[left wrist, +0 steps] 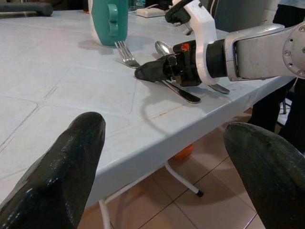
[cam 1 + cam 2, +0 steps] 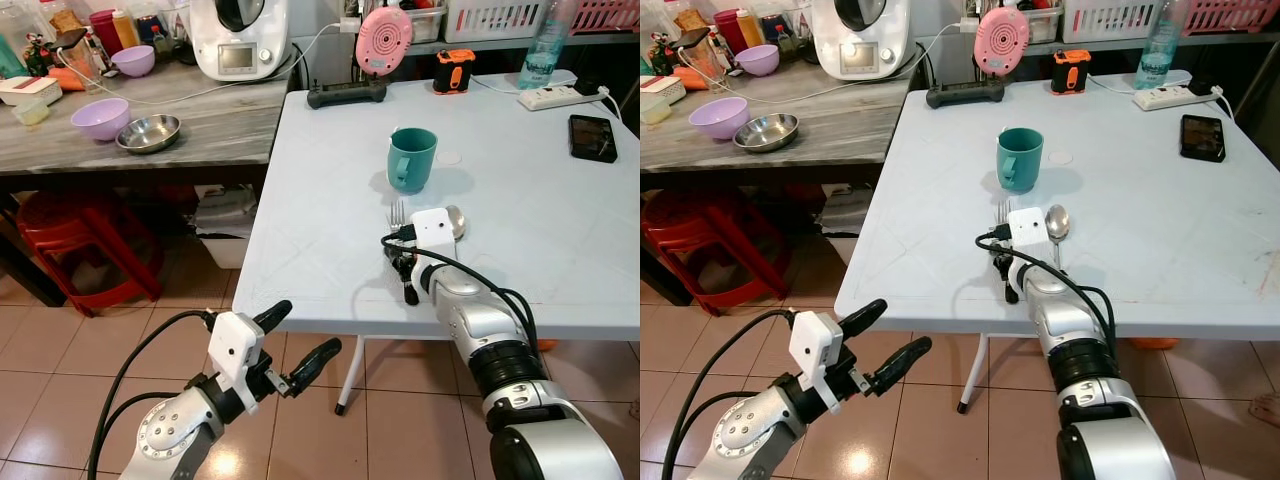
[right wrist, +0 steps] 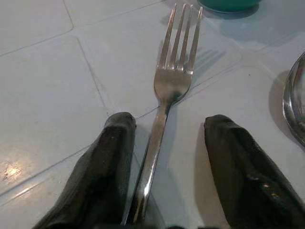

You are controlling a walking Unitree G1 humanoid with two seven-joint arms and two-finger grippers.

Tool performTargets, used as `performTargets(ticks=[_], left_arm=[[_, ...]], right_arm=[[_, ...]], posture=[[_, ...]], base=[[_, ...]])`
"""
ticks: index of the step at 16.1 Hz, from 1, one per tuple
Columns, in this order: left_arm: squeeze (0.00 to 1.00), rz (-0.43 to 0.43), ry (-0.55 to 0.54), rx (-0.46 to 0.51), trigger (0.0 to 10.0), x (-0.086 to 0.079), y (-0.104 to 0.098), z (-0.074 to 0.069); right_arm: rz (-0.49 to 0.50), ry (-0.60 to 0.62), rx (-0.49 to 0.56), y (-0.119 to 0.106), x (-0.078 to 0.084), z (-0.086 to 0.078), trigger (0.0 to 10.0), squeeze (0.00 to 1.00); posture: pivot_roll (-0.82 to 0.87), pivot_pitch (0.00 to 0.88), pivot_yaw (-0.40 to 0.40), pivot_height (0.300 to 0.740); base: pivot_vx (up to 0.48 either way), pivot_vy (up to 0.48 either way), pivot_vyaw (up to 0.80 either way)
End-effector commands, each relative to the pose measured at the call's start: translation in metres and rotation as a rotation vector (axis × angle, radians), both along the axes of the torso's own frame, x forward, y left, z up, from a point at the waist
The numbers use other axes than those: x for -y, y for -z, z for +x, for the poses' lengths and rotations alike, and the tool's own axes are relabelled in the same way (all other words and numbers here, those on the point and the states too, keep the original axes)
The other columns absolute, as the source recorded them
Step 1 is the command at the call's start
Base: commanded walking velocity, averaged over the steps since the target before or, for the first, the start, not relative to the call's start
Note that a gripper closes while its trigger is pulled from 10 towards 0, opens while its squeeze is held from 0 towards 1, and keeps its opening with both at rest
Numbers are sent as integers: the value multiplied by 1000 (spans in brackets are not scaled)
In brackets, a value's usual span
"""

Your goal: Setting the table

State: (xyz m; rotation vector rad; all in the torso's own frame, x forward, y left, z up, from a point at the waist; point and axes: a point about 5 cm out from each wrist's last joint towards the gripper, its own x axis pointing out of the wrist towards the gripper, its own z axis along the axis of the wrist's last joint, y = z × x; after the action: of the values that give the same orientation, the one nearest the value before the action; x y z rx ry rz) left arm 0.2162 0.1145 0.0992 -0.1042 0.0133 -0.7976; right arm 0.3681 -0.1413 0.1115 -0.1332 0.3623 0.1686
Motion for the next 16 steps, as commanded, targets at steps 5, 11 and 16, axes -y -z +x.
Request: performTargets(ticks=[5, 11, 16], left_arm=[[0, -4, 29, 23, 10000, -1, -6, 1], [0, 11, 16, 24, 10000, -1, -4, 5], [0, 14, 14, 27, 10000, 0, -4, 8]], right_arm=[[4, 43, -143, 38, 11, -18, 0, 0], [22, 67, -148, 43, 13, -22, 0, 0], [67, 96, -118, 37, 11, -20, 0, 0]], posture=[[-31, 75, 114, 740], [-36, 64, 121, 740], [-33, 58, 122, 740]], base=[[0, 0, 0], [0, 0, 0], [0, 0, 0]])
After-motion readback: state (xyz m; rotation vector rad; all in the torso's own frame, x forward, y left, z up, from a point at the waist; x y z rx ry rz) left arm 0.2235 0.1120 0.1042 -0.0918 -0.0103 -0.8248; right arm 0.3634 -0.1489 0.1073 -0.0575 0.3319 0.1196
